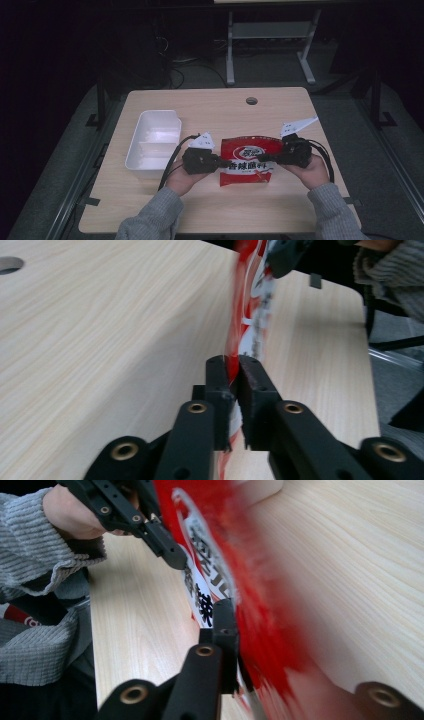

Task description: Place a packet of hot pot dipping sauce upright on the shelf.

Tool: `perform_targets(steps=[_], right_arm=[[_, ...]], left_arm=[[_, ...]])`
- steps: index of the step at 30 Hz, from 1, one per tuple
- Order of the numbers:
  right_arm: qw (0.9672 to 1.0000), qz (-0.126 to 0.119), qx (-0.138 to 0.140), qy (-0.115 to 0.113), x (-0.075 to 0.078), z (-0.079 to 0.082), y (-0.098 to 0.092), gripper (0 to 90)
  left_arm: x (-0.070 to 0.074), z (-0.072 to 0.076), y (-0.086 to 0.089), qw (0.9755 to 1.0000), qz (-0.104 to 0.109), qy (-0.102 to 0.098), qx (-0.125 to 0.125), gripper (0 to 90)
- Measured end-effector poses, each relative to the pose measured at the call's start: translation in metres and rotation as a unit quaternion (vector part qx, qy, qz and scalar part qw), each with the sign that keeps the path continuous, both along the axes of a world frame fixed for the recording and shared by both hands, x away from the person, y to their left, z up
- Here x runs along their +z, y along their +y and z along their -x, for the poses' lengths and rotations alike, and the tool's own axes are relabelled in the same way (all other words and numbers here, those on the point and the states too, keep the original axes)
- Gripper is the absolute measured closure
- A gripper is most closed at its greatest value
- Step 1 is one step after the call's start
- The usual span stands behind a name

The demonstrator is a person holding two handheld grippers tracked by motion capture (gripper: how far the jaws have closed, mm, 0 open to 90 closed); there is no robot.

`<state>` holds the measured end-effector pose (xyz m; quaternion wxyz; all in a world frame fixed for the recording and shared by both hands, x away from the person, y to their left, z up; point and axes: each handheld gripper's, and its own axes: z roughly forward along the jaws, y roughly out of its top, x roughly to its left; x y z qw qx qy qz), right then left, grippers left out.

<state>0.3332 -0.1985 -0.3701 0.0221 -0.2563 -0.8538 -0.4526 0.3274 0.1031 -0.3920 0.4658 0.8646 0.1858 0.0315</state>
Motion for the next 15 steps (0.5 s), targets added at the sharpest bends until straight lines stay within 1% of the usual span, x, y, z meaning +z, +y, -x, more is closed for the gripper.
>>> perform_targets(steps=[1, 2, 5, 6, 7, 8, 10, 11, 12, 13, 15], right_arm=[[1.0000, -0.005, 0.004, 0.003, 0.002, 0.002, 0.001, 89.3], [1.0000, -0.005, 0.004, 0.003, 0.002, 0.002, 0.001, 89.3], [1.0000, -0.002, 0.006, -0.002, 0.007, 0.008, 0.003, 89.5], [1.0000, -0.002, 0.006, -0.002, 0.007, 0.008, 0.003, 89.5], [1.0000, -0.003, 0.005, -0.001, 0.009, 0.009, 0.002, 89.4], [1.0000, -0.005, 0.002, -0.001, 0.011, 0.012, 0.001, 89.5], [1.0000, -0.006, -0.004, 0.000, 0.012, 0.014, -0.001, 89.5], [1.0000, -0.006, -0.004, 0.000, 0.012, 0.014, -0.001, 89.5], [1.0000, -0.006, -0.008, 0.001, 0.013, 0.015, -0.003, 89.5], [0.9999, -0.007, -0.015, 0.003, 0.014, 0.016, -0.006, 89.6], [0.9997, -0.009, -0.020, 0.007, 0.015, 0.016, -0.007, 89.5]], left_arm=[[0.000, 0.002, 0.001, 0.9999, -0.006, -0.005, 0.007, 73.6], [0.000, 0.002, 0.001, 0.9999, -0.006, -0.005, 0.007, 70.9], [0.001, 0.006, 0.002, 0.9995, -0.016, -0.019, 0.019, 62.2], [0.001, 0.007, 0.003, 0.9993, -0.019, -0.024, 0.023, 62.2], [0.001, 0.009, 0.003, 0.9990, -0.022, -0.029, 0.027, 60.1], [0.001, 0.011, 0.004, 0.9986, -0.025, -0.035, 0.030, 55.2], [0.002, 0.018, 0.008, 0.9976, -0.035, -0.048, 0.036, 52.6], [0.002, 0.018, 0.008, 0.9976, -0.035, -0.048, 0.036, 51.0], [0.002, 0.020, 0.009, 0.9972, -0.039, -0.052, 0.037, 51.0], [0.001, 0.025, 0.012, 0.9965, -0.046, -0.058, 0.037, 49.1], [0.001, 0.027, 0.014, 0.9962, -0.049, -0.062, 0.037, 48.5]])
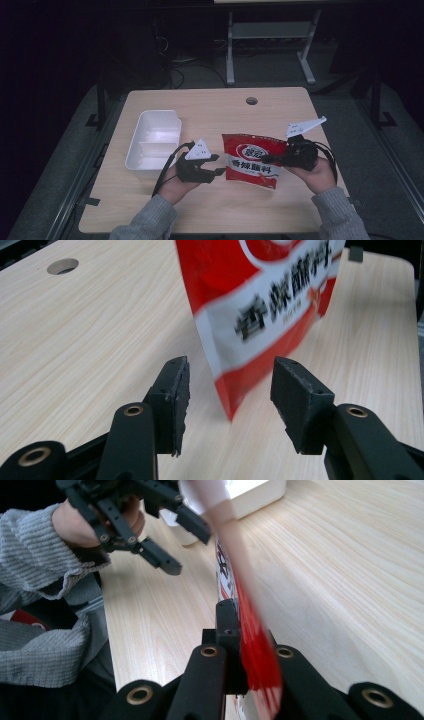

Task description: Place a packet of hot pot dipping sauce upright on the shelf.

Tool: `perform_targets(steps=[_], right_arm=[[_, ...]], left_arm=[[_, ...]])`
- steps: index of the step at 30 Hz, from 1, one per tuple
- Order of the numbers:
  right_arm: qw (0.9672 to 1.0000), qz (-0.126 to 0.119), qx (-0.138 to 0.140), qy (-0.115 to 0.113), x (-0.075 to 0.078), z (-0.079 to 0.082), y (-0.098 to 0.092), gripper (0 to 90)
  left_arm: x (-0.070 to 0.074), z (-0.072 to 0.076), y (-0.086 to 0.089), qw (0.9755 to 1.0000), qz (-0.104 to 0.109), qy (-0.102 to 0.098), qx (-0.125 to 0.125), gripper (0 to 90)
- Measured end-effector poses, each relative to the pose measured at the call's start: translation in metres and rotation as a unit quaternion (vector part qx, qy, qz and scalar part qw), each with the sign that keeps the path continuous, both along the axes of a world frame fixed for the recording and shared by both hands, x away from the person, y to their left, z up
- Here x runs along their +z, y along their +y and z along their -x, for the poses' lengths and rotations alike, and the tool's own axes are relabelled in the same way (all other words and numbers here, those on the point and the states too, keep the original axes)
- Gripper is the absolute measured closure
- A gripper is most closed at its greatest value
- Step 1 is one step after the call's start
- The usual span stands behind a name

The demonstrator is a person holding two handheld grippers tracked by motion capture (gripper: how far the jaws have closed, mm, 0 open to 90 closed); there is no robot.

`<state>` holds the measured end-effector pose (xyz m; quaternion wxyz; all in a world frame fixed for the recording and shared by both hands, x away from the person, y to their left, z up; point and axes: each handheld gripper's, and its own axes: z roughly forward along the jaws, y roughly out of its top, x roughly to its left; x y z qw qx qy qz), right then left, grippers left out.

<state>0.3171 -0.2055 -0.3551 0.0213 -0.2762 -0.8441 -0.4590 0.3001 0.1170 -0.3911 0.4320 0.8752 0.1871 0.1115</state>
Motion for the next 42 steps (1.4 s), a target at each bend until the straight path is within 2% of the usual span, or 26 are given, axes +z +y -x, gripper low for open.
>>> perform_targets(steps=[4, 11, 14, 17, 20, 23, 30, 42], right_arm=[[0.9994, -0.019, -0.024, 0.016, 0.002, -0.002, -0.003, 89.5], [0.9978, -0.026, -0.057, 0.021, 0.007, -0.006, 0.004, 89.6], [0.9974, -0.029, -0.063, 0.019, 0.009, -0.007, 0.010, 89.6], [0.9974, -0.031, -0.063, 0.014, 0.012, -0.008, 0.015, 89.6], [0.9976, -0.031, -0.062, 0.003, 0.018, -0.008, 0.027, 89.6], [0.9976, -0.034, -0.061, -0.002, 0.021, -0.008, 0.034, 89.6], [0.9968, -0.044, -0.059, -0.029, 0.027, -0.008, 0.062, 89.6], [0.9947, -0.073, -0.060, -0.040, 0.034, -0.014, 0.099, 89.6]], left_arm=[[-0.002, 0.010, 0.007, 0.9999, -0.009, -0.004, -0.004, 45.3], [-0.008, 0.026, 0.023, 0.9997, -0.021, -0.005, -0.013, 42.0], [-0.009, 0.029, 0.028, 0.9996, -0.025, -0.007, -0.014, 41.4], [-0.012, 0.033, 0.035, 0.9994, -0.032, -0.006, -0.015, 41.1], [-0.017, 0.039, 0.043, 0.9992, -0.038, -0.001, -0.014, 40.8], [-0.019, 0.042, 0.047, 0.9992, -0.038, -0.002, -0.012, 40.3], [-0.021, 0.048, 0.059, 0.9991, -0.041, -0.003, -0.010, 39.7], [-0.027, 0.060, 0.075, 0.9990, -0.043, 0.002, -0.011, 38.7]])
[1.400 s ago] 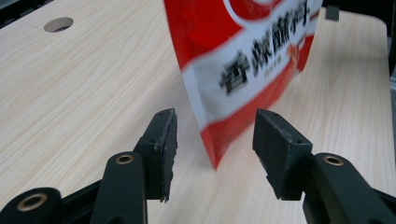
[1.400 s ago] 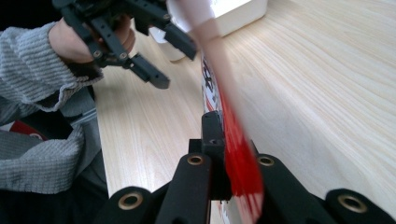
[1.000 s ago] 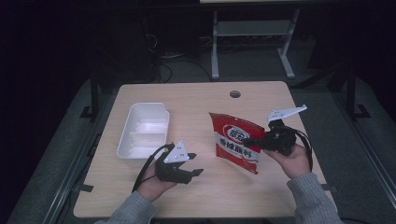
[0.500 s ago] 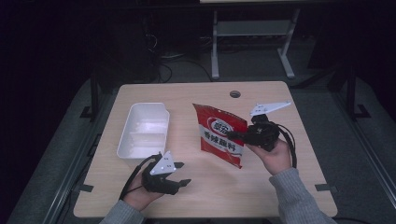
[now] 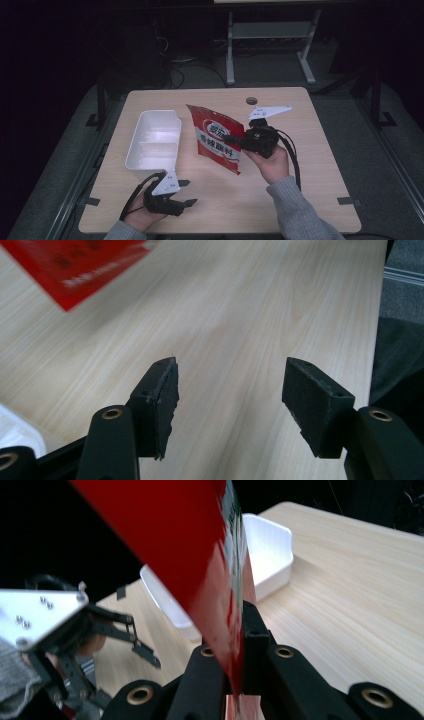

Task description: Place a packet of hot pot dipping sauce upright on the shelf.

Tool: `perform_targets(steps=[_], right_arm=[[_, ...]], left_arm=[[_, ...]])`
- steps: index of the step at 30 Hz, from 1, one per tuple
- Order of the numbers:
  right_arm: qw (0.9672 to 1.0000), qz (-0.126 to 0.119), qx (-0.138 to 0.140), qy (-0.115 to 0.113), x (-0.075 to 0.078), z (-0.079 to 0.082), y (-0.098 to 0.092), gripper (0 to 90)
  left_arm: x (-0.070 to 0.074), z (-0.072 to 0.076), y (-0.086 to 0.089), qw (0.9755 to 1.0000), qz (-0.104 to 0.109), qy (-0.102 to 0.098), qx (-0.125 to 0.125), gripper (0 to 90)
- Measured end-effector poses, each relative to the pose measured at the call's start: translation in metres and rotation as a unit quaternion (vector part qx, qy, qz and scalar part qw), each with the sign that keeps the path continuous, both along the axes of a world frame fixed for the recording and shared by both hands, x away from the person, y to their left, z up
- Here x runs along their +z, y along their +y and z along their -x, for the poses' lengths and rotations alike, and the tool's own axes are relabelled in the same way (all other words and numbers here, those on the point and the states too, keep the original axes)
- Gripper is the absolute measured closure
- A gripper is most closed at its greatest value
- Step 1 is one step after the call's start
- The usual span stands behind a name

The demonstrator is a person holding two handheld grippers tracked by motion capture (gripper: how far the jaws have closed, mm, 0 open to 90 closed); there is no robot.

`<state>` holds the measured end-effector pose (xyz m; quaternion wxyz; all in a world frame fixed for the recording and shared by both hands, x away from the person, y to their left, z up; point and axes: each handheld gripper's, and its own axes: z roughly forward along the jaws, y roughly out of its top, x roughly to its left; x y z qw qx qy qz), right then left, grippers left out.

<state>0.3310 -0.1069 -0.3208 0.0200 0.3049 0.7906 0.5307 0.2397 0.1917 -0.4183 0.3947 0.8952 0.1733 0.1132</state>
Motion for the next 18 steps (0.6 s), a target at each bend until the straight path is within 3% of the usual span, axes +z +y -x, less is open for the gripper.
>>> perform_targets(steps=[10, 18], right_arm=[[0.9998, -0.012, 0.016, -0.009, 0.012, -0.009, 0.047, 89.6], [0.9995, -0.019, 0.019, -0.015, 0.019, -0.014, 0.072, 89.6]], left_arm=[[-0.005, 0.007, 0.015, 1.0000, -0.004, 0.009, -0.001, 38.3], [-0.009, 0.009, 0.024, 0.9998, -0.007, 0.016, 0.003, 37.9]])
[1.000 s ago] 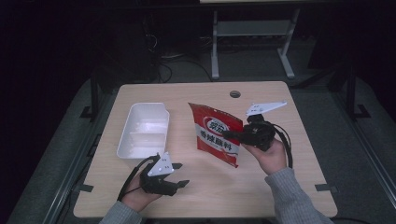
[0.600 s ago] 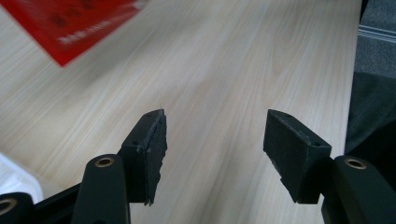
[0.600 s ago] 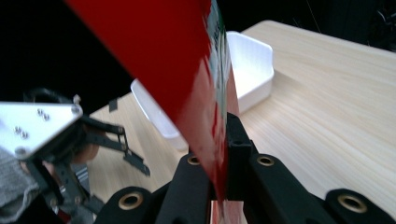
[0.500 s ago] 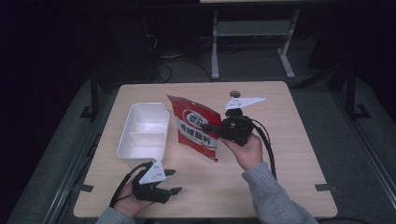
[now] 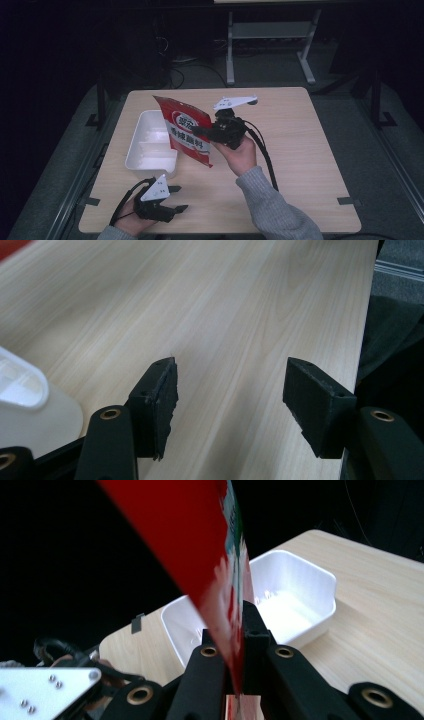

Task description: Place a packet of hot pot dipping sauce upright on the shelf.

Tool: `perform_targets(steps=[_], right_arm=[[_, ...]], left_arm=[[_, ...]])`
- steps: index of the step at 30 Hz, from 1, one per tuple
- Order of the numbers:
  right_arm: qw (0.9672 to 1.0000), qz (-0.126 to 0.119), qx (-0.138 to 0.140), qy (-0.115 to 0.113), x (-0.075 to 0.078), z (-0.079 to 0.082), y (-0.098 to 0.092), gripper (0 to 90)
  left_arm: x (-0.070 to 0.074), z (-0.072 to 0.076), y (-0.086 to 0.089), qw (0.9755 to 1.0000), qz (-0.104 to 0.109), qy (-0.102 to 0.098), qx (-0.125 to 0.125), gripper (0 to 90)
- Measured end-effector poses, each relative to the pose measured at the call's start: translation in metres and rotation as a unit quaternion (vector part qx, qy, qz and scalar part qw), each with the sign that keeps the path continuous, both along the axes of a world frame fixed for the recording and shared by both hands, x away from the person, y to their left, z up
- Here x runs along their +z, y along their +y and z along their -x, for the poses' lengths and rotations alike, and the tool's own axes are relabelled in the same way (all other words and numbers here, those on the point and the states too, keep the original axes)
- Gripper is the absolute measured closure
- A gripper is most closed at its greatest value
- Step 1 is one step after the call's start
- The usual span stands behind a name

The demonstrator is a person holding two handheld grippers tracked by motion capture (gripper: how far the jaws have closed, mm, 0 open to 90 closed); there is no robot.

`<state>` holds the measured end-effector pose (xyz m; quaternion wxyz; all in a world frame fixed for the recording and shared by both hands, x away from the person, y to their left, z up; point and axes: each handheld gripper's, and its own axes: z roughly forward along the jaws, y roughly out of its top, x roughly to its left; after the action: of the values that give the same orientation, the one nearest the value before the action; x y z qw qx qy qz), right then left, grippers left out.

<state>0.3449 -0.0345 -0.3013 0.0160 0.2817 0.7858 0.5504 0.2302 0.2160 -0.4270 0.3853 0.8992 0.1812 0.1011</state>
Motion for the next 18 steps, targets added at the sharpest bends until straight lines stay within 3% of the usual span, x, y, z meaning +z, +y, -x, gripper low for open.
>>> perform_targets(steps=[18], right_arm=[[0.9999, -0.010, 0.012, -0.007, 0.000, -0.017, 0.068, 89.6]], left_arm=[[-0.005, 0.000, 0.007, 0.9999, -0.010, 0.003, -0.003, 37.6]])
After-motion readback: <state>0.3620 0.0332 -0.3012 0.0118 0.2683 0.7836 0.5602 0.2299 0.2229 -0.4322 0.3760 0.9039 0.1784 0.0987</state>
